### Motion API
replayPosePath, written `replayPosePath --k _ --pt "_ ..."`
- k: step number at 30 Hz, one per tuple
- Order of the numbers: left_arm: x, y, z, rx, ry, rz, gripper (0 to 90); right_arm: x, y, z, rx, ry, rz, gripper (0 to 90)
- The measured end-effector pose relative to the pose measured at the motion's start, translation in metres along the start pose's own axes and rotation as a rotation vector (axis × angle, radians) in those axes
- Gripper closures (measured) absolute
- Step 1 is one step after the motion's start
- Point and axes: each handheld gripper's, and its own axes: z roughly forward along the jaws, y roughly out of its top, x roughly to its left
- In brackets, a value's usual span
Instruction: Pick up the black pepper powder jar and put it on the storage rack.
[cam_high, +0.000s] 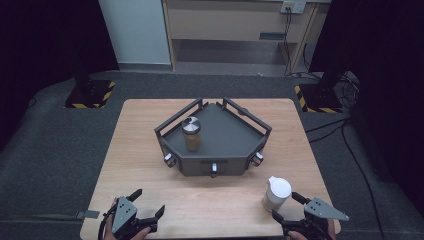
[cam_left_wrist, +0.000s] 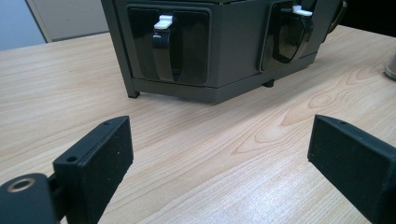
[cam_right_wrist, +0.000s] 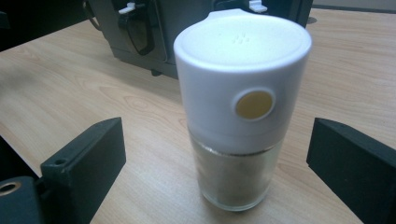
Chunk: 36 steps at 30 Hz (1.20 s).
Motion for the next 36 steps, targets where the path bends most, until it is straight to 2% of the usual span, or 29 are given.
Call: replayPosePath --k 9,36 --pt "-0.001 0.001 0.001 0.004 0.002 0.007 5.3 -0.005 0.006 0.007 0.011 -0.01 -0.006 4.3" --pt "-0.003 0.001 0.001 0.005 0.006 0.015 5.0 -0.01 0.015 0.025 0.024 0.001 -0.017 6.5"
